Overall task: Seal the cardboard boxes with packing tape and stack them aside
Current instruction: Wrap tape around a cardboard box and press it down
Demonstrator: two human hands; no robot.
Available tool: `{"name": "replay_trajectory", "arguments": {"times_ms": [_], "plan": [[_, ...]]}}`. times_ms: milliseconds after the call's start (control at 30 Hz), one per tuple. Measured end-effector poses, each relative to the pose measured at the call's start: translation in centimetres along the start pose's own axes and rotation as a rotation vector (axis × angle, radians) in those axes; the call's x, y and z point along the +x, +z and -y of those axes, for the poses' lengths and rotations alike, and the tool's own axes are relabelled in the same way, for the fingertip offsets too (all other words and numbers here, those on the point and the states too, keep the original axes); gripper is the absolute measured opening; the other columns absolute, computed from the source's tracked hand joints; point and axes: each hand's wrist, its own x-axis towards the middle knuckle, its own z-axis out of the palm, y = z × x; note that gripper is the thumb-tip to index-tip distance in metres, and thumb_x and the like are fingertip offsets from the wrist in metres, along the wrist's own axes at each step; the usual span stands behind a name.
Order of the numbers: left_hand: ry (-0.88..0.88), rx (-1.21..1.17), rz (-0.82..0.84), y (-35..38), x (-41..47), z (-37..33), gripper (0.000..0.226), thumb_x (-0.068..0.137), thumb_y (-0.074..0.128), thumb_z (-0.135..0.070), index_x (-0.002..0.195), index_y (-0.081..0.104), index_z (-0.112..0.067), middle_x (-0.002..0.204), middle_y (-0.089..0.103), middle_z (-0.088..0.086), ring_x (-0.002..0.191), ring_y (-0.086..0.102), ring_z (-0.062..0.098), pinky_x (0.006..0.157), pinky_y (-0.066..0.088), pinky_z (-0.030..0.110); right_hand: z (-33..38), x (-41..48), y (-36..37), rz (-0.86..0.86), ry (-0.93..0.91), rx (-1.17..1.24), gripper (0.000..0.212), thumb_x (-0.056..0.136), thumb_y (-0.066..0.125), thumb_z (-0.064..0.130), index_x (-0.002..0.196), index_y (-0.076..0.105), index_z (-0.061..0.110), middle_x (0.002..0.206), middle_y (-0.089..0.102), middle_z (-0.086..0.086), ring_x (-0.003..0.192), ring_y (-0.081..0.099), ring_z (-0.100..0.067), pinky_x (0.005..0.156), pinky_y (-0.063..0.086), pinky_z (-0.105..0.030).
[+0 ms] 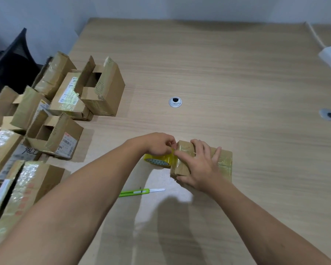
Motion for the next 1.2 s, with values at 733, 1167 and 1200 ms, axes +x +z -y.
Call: {"name": "replay_trajectory", "arguments": {"times_ms": [733, 1167, 1200], "plan": [[-0.123, -0.346, -0.204, 0.3, -4.6, 3.6, 0.017, 0.093, 0.063, -0.009, 0.083, 0.064, -0.023, 0.092, 0.063, -0.001, 0.080, 0.052, 0.014, 0.066, 0.042, 0.024, 0.8, 0.7, 0.1, 0.306, -0.105, -0.232, 0.042, 0.081, 0.064, 0.036, 0.120, 0.049, 0.031, 0.150, 0.005, -0.014, 0.145, -0.001, -0.052, 0.102, 0.010, -0.083], [-0.161, -0.848, -0.429, 3.8, -8.6, 4.1, 0.020, 0.093, 0.055, -0.003, 0.081, 0.060, -0.019, 0.083, 0.054, 0.006, 0.073, 0.048, 0.018, 0.061, 0.037, 0.028, 8.7, 1.7, -1.3, 0.071, 0.029, 0.708, 0.045, 0.099, 0.056, 0.043, 0.136, 0.059, 0.017, 0.132, 0.062, -0.002, 0.127, 0.052, -0.021, 0.104, 0.039, -0.028], [-0.171, -0.886, -0.443, 3.8, -8.9, 4.2, 0.021, 0.092, 0.054, -0.002, 0.081, 0.061, -0.018, 0.083, 0.055, 0.006, 0.073, 0.050, 0.019, 0.060, 0.038, 0.028, 9.5, 2.0, -1.7, 0.110, 0.111, 0.822, 0.036, 0.098, 0.060, 0.039, 0.127, 0.063, 0.019, 0.116, 0.066, 0.002, 0.111, 0.059, -0.016, 0.089, 0.044, -0.020]]}}
